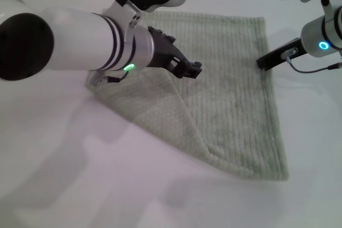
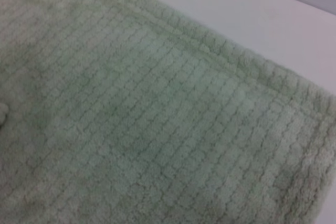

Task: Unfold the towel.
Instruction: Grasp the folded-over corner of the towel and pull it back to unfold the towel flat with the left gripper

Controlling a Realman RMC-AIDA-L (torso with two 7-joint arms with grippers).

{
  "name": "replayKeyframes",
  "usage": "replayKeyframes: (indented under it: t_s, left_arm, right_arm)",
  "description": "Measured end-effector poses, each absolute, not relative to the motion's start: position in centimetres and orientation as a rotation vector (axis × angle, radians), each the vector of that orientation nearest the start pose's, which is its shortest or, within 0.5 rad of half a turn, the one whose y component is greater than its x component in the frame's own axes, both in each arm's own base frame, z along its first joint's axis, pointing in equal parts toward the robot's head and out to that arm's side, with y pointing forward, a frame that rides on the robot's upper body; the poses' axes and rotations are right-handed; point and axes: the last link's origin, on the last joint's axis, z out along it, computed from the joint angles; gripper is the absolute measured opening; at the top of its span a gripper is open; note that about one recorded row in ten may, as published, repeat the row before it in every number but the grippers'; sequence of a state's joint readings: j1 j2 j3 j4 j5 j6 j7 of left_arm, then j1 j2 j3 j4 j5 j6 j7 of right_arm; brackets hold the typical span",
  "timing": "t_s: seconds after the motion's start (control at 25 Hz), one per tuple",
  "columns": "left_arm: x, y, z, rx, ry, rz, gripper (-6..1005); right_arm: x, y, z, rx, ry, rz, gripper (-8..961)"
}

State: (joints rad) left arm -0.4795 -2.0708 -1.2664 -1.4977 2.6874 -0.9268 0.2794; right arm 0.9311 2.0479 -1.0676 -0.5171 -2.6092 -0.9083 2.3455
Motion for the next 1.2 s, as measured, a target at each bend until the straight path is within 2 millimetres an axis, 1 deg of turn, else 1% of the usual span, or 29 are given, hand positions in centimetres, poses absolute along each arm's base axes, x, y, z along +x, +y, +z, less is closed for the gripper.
replayKeyframes:
  t_s: [0.28, 0.52, 0.68, 0.8, 0.92, 1.2]
  left_arm:
    - [-12.3, 36.0, -6.5, -2.436, -0.542, 0.116, 694]
    - [-13.3, 36.6, -7.6, -2.411, -0.456, 0.153, 692]
    - [-13.6, 37.0, -7.9, -2.412, -0.444, 0.165, 691]
    - [-14.0, 37.5, -8.4, -2.418, -0.467, 0.202, 690]
    - [-14.6, 38.3, -8.9, -2.406, -0.527, 0.252, 688]
    - [-14.7, 38.5, -8.9, -2.396, -0.546, 0.261, 686]
  right_arm:
    - [22.7, 44.4, -3.6, -2.379, 0.996, -0.264, 0]
    - [22.6, 44.4, -3.6, -2.379, 0.993, -0.263, 0]
    - [22.6, 44.5, -3.5, -2.38, 0.992, -0.263, 0]
    - [22.5, 44.4, -3.5, -2.383, 0.993, -0.265, 0]
    - [22.5, 44.4, -3.6, -2.385, 0.995, -0.267, 0]
    - [22.6, 44.4, -3.5, -2.385, 0.994, -0.271, 0]
